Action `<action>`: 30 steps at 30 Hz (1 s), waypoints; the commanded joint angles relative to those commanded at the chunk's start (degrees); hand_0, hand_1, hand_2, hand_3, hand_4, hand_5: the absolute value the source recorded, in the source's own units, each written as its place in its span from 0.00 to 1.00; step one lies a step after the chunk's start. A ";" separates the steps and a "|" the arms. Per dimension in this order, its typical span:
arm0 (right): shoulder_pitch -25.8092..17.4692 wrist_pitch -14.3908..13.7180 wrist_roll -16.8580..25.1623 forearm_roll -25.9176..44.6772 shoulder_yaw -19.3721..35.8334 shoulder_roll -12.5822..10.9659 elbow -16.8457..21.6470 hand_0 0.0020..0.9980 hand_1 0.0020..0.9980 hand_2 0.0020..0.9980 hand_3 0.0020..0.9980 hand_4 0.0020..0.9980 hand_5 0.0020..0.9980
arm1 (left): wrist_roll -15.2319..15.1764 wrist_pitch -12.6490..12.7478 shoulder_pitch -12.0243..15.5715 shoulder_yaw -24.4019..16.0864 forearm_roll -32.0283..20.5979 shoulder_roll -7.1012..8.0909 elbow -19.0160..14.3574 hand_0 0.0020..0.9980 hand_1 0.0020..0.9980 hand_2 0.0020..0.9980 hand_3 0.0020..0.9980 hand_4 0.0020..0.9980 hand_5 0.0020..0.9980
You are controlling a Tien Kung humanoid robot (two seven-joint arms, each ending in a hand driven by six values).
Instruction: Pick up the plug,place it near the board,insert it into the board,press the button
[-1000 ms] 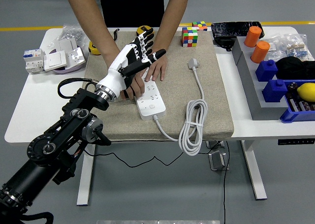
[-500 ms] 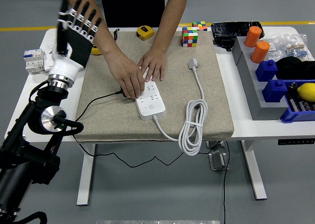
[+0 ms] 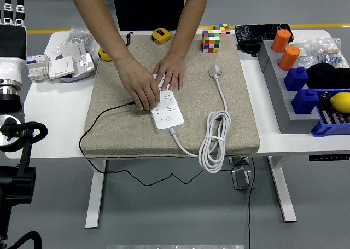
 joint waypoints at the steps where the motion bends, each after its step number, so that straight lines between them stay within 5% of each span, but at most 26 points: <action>1: 0.00 0.01 0.01 0.01 0.01 0.02 0.00 0.97 0.92 0.86 0.86 1.00 0.92 | 0.01 0.00 0.05 -0.06 -0.36 0.00 0.04 1.00 1.00 1.00 1.00 1.00 1.00; 16: -0.48 0.06 -0.16 -0.18 -0.16 0.03 0.00 0.97 0.92 0.86 0.86 1.00 0.92 | 0.98 0.84 0.83 -1.35 0.63 0.00 0.70 1.00 1.00 1.00 1.00 1.00 1.00; 23: -0.44 0.05 -0.18 -0.34 -0.41 -0.22 0.00 0.97 0.92 0.86 0.86 1.00 0.92 | 5.97 7.57 0.13 3.96 16.04 0.00 4.78 0.98 1.00 0.97 1.00 1.00 1.00; 24: -0.38 0.08 -0.11 -0.25 -0.53 -0.28 0.00 0.97 0.92 0.86 0.86 1.00 0.92 | 6.63 8.75 -0.44 5.70 19.02 0.00 5.61 0.90 0.92 0.88 0.91 1.00 0.46; 26: -0.26 0.08 -0.09 -0.25 -0.61 -0.38 0.00 0.97 0.92 0.86 0.86 1.00 0.92 | 7.73 10.05 -1.63 8.82 23.11 0.58 7.07 0.90 0.92 0.88 0.91 1.00 0.46; 29: -0.08 0.09 -0.05 -0.16 -0.68 -0.52 0.00 0.97 0.92 0.86 0.86 1.00 0.92 | 9.62 10.76 -4.04 15.18 30.56 3.59 9.73 0.90 0.92 0.88 0.91 1.00 0.46; 30: -0.01 0.09 -0.05 -0.13 -0.67 -0.55 0.00 0.97 0.92 0.86 0.86 1.00 0.92 | 10.26 10.81 -5.12 17.70 33.17 4.66 10.92 0.88 0.90 0.86 0.89 1.00 0.29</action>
